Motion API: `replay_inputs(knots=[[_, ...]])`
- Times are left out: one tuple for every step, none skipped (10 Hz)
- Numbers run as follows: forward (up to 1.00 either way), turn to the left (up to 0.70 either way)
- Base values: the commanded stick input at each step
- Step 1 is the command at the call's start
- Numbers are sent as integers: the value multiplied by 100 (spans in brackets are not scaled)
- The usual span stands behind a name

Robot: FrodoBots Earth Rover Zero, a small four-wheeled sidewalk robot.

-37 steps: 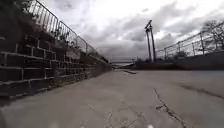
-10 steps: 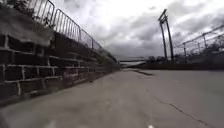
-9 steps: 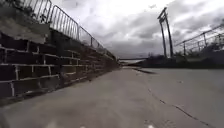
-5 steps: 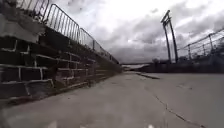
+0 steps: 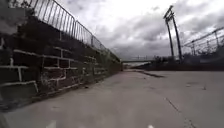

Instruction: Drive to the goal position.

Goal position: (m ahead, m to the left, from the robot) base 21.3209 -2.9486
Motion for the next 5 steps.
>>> replay_inputs(knots=[[100,0],[100,0],[100,0],[100,0],[100,0]])
